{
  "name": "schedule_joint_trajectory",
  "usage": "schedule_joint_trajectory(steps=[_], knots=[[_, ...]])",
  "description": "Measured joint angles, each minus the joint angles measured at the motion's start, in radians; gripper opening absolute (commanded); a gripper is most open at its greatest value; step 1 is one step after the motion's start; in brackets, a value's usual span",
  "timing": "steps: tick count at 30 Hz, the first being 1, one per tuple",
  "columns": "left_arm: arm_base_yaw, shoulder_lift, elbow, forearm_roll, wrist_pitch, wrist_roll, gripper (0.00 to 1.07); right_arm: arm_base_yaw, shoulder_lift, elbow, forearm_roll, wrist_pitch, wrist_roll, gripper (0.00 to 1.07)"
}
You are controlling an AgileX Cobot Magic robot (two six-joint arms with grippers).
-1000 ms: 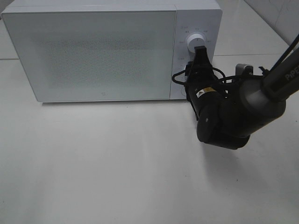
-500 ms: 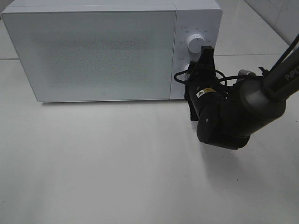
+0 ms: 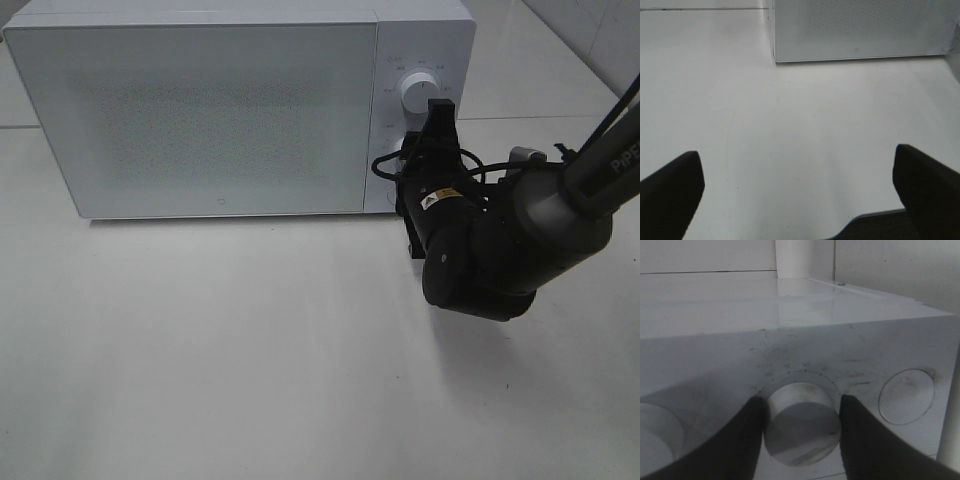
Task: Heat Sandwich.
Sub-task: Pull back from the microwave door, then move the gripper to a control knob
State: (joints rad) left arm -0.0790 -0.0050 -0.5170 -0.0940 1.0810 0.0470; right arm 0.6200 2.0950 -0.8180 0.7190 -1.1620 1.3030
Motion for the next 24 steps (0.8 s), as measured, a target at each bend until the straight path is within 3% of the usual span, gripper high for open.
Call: schedule_joint_trajectory(steps=[8, 17, 24], knots=[[0.0, 0.0, 0.0, 0.0, 0.0, 0.0, 0.97, 0.0, 0.0, 0.0, 0.0, 0.0, -0.001, 0.4], [0.0, 0.0, 0.0, 0.0, 0.0, 0.0, 0.97, 0.002, -0.007, 0.002, -0.001, 0.037, -0.083, 0.83], [0.0, 0.0, 0.0, 0.0, 0.0, 0.0, 0.97, 0.003, -0.044, 0.018, -0.023, 0.059, -0.111, 0.81]])
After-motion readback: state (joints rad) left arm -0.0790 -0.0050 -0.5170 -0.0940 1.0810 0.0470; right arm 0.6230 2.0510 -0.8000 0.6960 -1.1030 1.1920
